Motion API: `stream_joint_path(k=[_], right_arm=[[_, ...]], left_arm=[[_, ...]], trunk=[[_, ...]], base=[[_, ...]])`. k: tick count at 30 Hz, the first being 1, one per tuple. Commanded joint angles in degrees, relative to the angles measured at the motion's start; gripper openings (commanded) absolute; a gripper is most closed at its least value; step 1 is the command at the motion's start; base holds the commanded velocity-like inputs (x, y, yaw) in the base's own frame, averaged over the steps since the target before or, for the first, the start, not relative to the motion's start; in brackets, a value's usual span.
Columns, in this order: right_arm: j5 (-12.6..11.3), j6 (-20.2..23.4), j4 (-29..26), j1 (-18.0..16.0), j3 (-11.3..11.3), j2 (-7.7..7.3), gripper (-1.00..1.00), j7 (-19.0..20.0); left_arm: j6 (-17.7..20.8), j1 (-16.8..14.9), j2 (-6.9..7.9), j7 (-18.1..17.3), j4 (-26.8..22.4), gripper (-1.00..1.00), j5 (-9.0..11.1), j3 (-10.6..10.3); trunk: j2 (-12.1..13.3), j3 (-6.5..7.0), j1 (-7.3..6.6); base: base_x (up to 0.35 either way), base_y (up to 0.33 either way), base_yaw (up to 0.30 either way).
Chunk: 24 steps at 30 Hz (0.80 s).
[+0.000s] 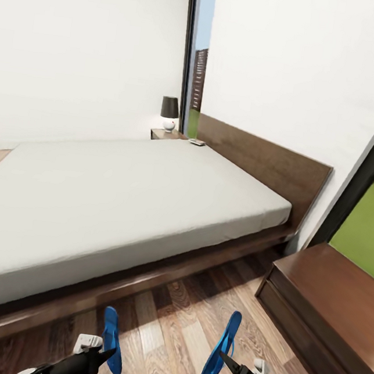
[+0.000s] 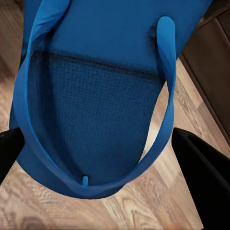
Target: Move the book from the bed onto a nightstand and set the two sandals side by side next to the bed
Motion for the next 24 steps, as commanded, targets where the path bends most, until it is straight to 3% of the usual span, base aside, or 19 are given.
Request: stream_joint_path(k=[1,24], right_arm=[[-0.2,0.0,0.0,0.0,0.1,-0.02,-1.00,0.2],[-0.2,0.0,0.0,0.0,0.1,-0.02,-1.00,0.2]], left_arm=[[-0.3,0.0,0.00,-0.1,0.0,-1.00,-0.6,0.5],[-0.3,0.0,0.00,-0.1,0.1,-1.00,-0.6,0.5]], trunk=[[0.0,-0.05,-0.01],[0.0,-0.05,-0.01]], base=[[0.000,0.000,0.211],[0.000,0.000,0.213]])
